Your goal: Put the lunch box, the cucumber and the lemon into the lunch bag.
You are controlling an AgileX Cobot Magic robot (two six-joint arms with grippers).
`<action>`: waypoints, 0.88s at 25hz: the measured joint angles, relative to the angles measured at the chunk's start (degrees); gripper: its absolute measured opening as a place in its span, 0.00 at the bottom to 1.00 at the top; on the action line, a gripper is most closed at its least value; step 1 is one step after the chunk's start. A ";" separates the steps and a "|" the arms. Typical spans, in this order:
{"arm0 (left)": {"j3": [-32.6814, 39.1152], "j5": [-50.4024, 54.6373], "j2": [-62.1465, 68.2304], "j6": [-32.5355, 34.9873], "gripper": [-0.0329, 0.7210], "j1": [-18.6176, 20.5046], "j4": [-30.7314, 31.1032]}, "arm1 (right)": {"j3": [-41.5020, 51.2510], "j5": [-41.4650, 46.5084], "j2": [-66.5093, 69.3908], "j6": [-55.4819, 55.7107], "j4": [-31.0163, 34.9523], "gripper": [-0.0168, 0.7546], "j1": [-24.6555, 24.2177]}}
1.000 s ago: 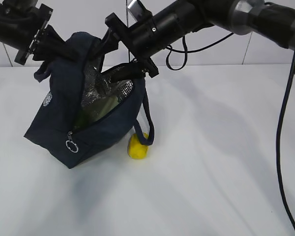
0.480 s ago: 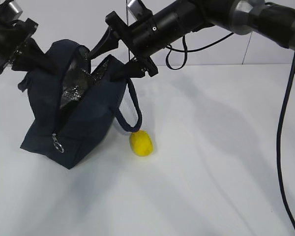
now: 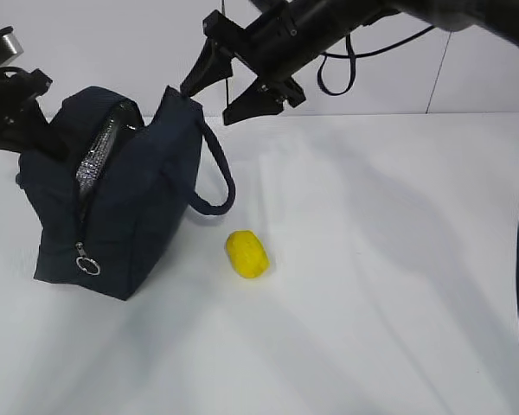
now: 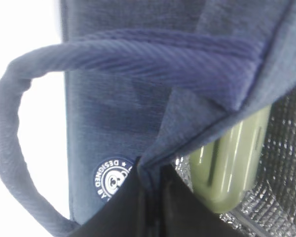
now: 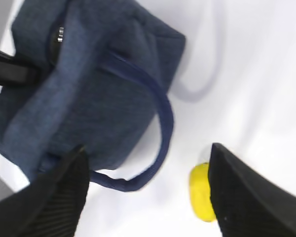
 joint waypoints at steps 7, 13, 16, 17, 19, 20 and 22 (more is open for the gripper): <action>0.00 0.00 1.95 -1.25 0.02 1.73 1.79 | 0.00 0.35 -5.24 3.92 -16.06 0.75 0.91; 0.00 0.00 1.95 -1.34 0.02 3.57 1.79 | 5.41 0.35 -7.73 5.48 -24.74 0.75 4.00; 0.00 0.10 1.95 -1.34 0.02 3.82 1.79 | 9.60 0.46 -7.73 5.48 -26.47 0.75 5.74; 0.00 0.21 1.95 -1.34 0.02 3.93 1.79 | 10.75 0.46 -7.73 5.48 -26.77 0.75 6.27; 0.00 0.21 1.95 -1.36 0.02 3.92 1.79 | 12.43 0.46 -7.73 5.48 -27.78 0.75 7.08; 0.00 0.21 1.95 -1.36 0.02 3.92 1.79 | 13.06 0.57 -7.73 5.93 -29.02 0.75 7.52; 0.00 0.21 1.95 -1.46 0.02 3.92 1.79 | 13.56 0.54 -7.73 7.92 -31.35 0.75 7.94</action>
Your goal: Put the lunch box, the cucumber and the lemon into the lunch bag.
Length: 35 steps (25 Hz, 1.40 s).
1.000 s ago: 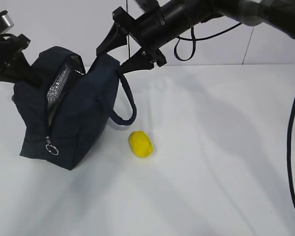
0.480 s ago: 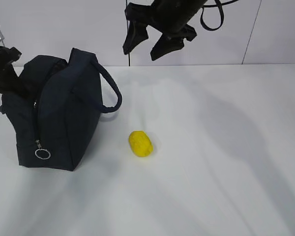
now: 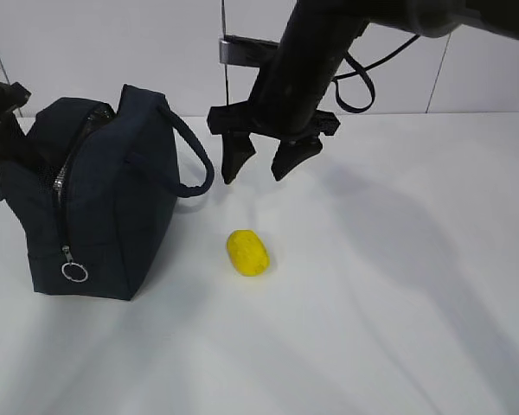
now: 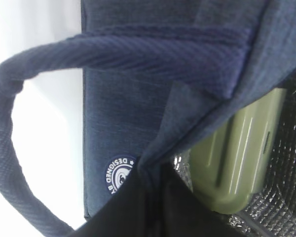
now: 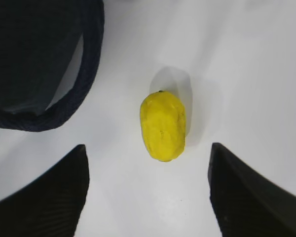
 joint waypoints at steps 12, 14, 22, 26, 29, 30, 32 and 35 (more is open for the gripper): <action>0.00 0.11 0.00 0.00 0.02 1.27 0.22 | 0.26 0.00 2.15 1.97 -1.36 0.75 0.03; 0.00 0.22 0.00 0.00 0.02 1.89 0.22 | 0.26 0.00 2.55 2.05 -1.36 0.75 0.11; 0.00 0.43 0.00 0.00 0.02 2.15 0.22 | 0.26 -0.35 7.00 3.97 -1.81 0.75 1.36; 0.00 0.43 0.00 0.00 0.02 2.15 0.22 | 0.28 -0.42 8.33 3.97 -3.16 0.75 1.85; 0.00 0.43 0.00 0.00 0.02 2.15 0.22 | 0.28 -0.42 9.64 4.07 -3.70 0.75 1.85; 0.00 0.43 0.00 0.00 0.02 2.15 0.22 | 0.28 -0.47 10.12 4.07 -3.75 0.75 1.85; 0.00 0.43 0.00 0.00 0.02 2.15 0.22 | 0.28 -0.47 10.97 4.07 -3.84 0.75 1.85; 0.00 0.43 0.00 0.00 0.02 2.15 0.22 | 0.28 -0.56 11.57 4.07 -3.84 0.75 1.85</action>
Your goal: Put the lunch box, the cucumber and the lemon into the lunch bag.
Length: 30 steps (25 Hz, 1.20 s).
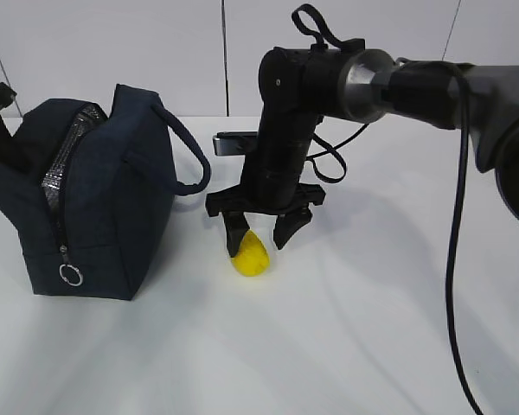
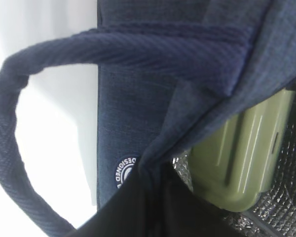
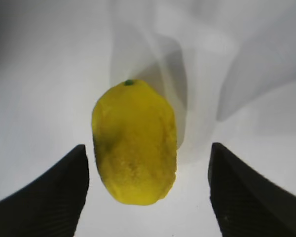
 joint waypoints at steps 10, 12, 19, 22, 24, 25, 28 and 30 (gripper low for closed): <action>0.00 0.00 0.00 0.00 0.02 0.00 0.00 | 0.00 -0.04 0.13 -0.34 -0.04 0.75 0.00; 0.00 0.00 0.00 0.00 0.02 0.00 0.00 | 0.00 -0.04 0.13 -1.26 0.81 0.75 0.00; 0.00 0.00 0.00 0.00 0.02 0.00 0.00 | 0.00 -0.72 0.13 -2.53 2.39 0.75 0.00; 0.00 0.00 0.00 0.00 0.02 0.00 0.00 | 0.00 -0.83 0.13 -2.62 2.50 0.75 0.00; 0.00 0.00 0.00 0.00 0.02 0.00 0.00 | 0.00 -0.83 0.13 -2.65 2.50 0.75 0.00; 0.00 0.00 0.00 0.00 0.02 0.00 0.00 | 0.00 -0.83 0.16 -2.65 2.50 0.75 0.00; 0.00 0.00 0.00 0.00 0.02 0.00 0.00 | 0.00 -1.05 0.37 -2.78 2.50 0.75 0.00; 0.00 0.00 0.00 0.00 0.02 0.00 0.00 | 0.00 -1.27 0.62 -2.78 2.50 0.75 0.00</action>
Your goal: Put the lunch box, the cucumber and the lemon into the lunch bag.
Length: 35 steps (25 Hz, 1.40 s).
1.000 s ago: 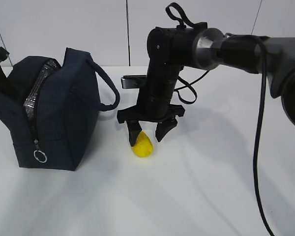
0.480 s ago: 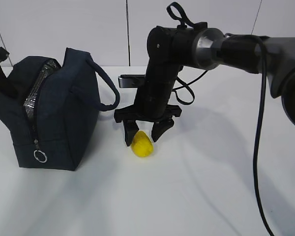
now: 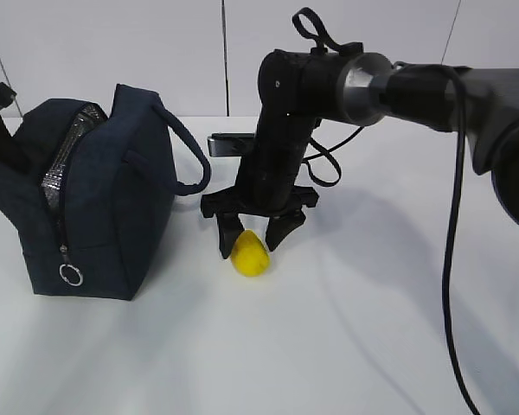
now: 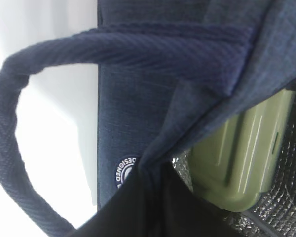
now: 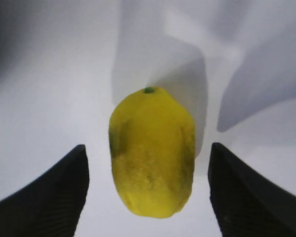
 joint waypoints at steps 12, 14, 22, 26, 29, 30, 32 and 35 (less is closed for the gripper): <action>0.00 0.00 0.00 0.00 0.02 0.00 0.00 | 0.00 -0.44 0.57 0.00 0.63 0.75 0.00; 0.00 0.00 0.00 0.00 0.02 0.00 0.00 | 0.00 -0.56 0.57 0.00 0.72 0.75 0.00; 0.00 0.00 0.00 0.00 0.02 0.00 -0.11 | 0.00 -0.56 0.57 0.00 0.76 0.73 0.00; 0.00 0.00 0.00 0.00 0.02 0.00 -0.45 | 0.00 0.28 0.57 -0.14 -0.71 0.63 0.00; 0.00 0.00 0.00 0.00 0.02 0.00 -0.68 | 0.00 0.51 0.57 -0.14 -1.32 0.54 0.00; 0.00 0.00 0.00 0.00 0.02 0.00 -0.67 | 0.00 0.51 0.57 -0.14 -1.36 0.52 0.00; 0.00 0.00 0.00 0.00 0.02 0.00 -0.67 | 0.00 0.51 0.57 -0.14 -1.45 0.50 0.00; 0.00 0.00 0.00 0.00 0.02 0.00 -0.67 | 0.00 0.62 0.57 -0.14 -1.45 0.48 0.00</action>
